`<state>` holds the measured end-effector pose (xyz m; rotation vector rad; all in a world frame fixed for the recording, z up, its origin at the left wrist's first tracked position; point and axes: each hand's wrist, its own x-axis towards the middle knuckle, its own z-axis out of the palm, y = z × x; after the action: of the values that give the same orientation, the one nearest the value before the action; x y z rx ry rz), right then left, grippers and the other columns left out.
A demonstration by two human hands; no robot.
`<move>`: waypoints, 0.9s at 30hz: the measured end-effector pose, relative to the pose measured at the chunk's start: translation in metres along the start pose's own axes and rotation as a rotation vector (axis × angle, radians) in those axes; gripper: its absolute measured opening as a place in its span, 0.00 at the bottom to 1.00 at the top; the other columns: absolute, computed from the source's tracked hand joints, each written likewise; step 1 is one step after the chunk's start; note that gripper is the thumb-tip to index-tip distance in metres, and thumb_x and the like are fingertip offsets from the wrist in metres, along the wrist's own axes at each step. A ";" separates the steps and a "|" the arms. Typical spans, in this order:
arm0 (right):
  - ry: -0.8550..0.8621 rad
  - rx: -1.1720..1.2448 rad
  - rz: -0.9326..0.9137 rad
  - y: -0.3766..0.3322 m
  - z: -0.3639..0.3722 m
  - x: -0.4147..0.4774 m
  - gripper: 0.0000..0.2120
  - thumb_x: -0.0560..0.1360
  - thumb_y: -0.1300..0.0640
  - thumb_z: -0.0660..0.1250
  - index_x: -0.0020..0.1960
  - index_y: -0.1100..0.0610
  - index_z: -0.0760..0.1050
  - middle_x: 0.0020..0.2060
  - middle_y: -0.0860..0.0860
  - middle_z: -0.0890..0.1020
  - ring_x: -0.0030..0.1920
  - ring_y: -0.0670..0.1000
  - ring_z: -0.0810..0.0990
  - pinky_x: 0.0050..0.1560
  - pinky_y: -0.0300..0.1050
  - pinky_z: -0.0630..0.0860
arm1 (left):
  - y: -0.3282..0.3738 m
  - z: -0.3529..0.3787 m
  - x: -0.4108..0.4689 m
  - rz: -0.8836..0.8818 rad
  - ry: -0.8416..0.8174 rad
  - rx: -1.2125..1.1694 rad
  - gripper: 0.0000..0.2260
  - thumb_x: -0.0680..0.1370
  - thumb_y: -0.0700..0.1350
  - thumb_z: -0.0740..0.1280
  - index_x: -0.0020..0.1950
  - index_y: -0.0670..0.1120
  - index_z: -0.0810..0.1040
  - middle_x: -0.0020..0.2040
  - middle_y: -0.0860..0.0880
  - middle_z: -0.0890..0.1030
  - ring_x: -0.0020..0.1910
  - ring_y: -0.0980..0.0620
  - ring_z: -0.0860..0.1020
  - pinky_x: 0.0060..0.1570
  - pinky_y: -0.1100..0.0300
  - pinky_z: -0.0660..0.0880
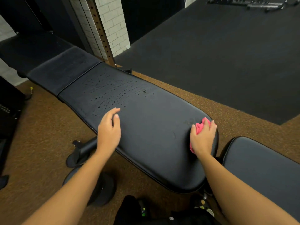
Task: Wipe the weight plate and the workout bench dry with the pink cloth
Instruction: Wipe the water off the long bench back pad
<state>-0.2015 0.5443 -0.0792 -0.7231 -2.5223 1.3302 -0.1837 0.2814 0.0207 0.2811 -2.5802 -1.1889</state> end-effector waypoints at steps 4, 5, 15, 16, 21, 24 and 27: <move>-0.165 -0.035 -0.217 -0.035 0.034 -0.006 0.26 0.79 0.53 0.60 0.74 0.59 0.58 0.75 0.58 0.53 0.76 0.55 0.46 0.75 0.52 0.47 | -0.017 -0.015 0.010 0.022 0.035 0.025 0.13 0.82 0.42 0.55 0.63 0.46 0.75 0.66 0.49 0.73 0.66 0.54 0.68 0.62 0.65 0.60; -0.205 -0.047 -0.279 -0.043 0.042 -0.015 0.26 0.79 0.54 0.60 0.74 0.59 0.58 0.75 0.57 0.54 0.76 0.55 0.46 0.75 0.49 0.45 | -0.020 -0.017 0.012 0.025 0.048 0.022 0.13 0.82 0.42 0.55 0.62 0.46 0.75 0.65 0.49 0.74 0.66 0.54 0.68 0.62 0.65 0.61; -0.285 -0.113 -0.412 -0.021 0.032 -0.080 0.24 0.79 0.56 0.61 0.74 0.56 0.61 0.76 0.48 0.55 0.76 0.46 0.51 0.72 0.34 0.48 | -0.041 -0.049 0.017 0.030 0.113 -0.011 0.12 0.81 0.41 0.56 0.61 0.45 0.75 0.63 0.49 0.75 0.64 0.54 0.70 0.62 0.63 0.63; -0.245 -0.103 -0.356 -0.019 0.027 -0.076 0.24 0.79 0.57 0.61 0.74 0.56 0.61 0.76 0.49 0.56 0.76 0.47 0.51 0.73 0.38 0.49 | -0.043 -0.055 0.017 0.036 0.121 -0.005 0.12 0.81 0.41 0.56 0.61 0.44 0.75 0.63 0.49 0.75 0.64 0.54 0.70 0.62 0.63 0.63; 0.001 0.083 -0.040 -0.034 0.007 -0.055 0.20 0.79 0.56 0.60 0.70 0.58 0.67 0.73 0.54 0.64 0.73 0.51 0.60 0.71 0.42 0.53 | -0.058 -0.080 0.022 0.029 0.169 0.033 0.13 0.81 0.40 0.57 0.62 0.43 0.75 0.64 0.47 0.74 0.64 0.55 0.69 0.62 0.65 0.61; 0.052 0.242 0.006 -0.066 0.012 -0.051 0.18 0.78 0.52 0.61 0.67 0.57 0.71 0.68 0.52 0.71 0.70 0.50 0.66 0.71 0.43 0.59 | -0.065 -0.083 0.025 0.009 0.201 0.049 0.12 0.80 0.39 0.58 0.62 0.43 0.74 0.64 0.46 0.73 0.65 0.53 0.68 0.63 0.63 0.61; -0.007 0.375 -0.023 -0.102 0.027 -0.056 0.16 0.78 0.51 0.61 0.64 0.52 0.73 0.63 0.49 0.76 0.65 0.49 0.72 0.69 0.48 0.65 | -0.069 -0.081 0.030 -0.034 0.231 0.063 0.12 0.80 0.39 0.58 0.61 0.43 0.74 0.65 0.45 0.71 0.66 0.51 0.68 0.65 0.59 0.63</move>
<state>-0.1973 0.4480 -0.0092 -0.6062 -2.1817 1.7299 -0.1812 0.1712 0.0229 0.4494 -2.4224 -1.0219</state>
